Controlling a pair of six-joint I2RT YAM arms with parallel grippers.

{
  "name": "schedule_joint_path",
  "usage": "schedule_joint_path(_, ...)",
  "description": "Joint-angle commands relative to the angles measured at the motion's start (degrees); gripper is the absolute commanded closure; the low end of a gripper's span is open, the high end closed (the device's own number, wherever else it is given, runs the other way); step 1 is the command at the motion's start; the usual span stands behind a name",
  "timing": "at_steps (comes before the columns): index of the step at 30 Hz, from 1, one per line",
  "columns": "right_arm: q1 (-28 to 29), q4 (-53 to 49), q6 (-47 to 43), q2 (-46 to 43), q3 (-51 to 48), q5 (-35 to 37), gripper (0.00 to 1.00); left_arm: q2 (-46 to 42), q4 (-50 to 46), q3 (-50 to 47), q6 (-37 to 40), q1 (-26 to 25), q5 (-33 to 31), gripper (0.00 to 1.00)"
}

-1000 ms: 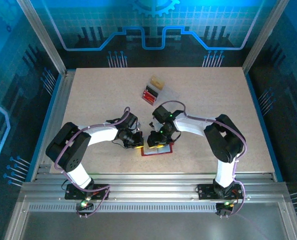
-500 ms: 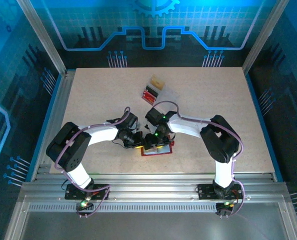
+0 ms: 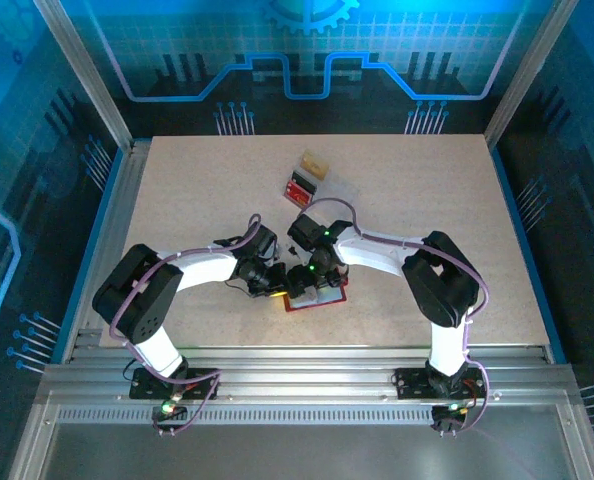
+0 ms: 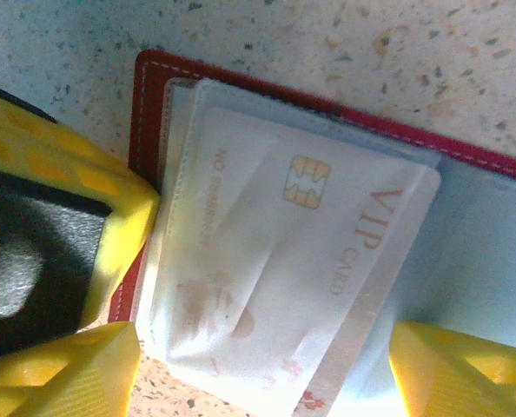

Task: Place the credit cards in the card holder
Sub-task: Insert the credit card into the card slot.

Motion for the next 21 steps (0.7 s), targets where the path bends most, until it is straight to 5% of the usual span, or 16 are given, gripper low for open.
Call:
schedule_joint_path(1,0.5,-1.3,-1.2,-1.7,1.7,2.7,0.22,1.8,-0.3,0.4,-0.5,-1.6,-0.2,0.94)
schedule_joint_path(21,-2.2,-3.7,-3.0,-5.6,1.5,9.3,0.21,1.4,0.7,0.7,-1.5,1.5,3.9,0.92)
